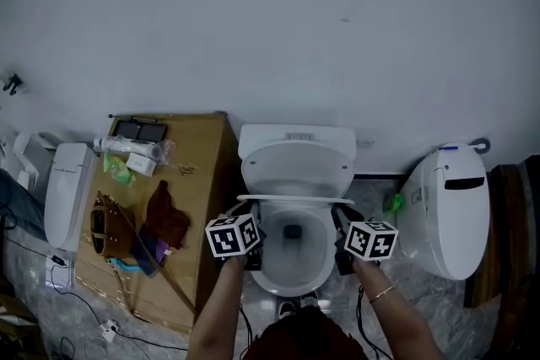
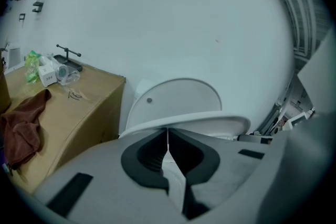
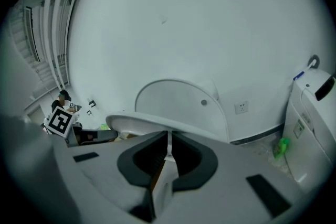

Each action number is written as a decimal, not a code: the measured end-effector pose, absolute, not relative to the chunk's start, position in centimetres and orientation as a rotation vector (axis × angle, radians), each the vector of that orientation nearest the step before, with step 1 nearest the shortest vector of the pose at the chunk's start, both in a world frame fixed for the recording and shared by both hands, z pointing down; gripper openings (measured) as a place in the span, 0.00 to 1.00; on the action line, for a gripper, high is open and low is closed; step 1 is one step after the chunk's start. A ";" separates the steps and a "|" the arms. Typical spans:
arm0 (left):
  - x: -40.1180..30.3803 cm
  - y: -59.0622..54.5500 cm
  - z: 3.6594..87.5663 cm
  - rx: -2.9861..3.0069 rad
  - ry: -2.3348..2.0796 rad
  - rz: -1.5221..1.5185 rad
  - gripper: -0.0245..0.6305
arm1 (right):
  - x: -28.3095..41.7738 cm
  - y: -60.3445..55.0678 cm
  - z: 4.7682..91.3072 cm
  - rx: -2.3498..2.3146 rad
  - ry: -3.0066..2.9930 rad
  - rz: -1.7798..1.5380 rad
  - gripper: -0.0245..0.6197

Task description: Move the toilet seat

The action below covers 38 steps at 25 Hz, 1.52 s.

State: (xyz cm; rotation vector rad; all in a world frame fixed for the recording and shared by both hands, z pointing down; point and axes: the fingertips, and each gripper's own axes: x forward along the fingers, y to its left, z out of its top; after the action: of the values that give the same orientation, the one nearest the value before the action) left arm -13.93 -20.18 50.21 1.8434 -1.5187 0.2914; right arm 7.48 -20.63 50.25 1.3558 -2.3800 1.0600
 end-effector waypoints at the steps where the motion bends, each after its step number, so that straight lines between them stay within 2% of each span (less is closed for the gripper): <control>1: -14.0 -20.5 50.1 1.843 -1.521 0.288 0.09 | 7.4 -20.9 50.2 1.365 -2.376 1.052 0.09; 38: -14.1 -30.4 49.5 1.898 -1.611 0.351 0.09 | 7.2 -30.9 49.9 1.367 -2.310 0.758 0.09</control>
State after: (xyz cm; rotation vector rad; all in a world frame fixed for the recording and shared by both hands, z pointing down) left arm -14.12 -30.44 49.50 1.8978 -1.6111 0.3506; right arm 7.16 -30.93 49.93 1.3666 -2.3098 0.7581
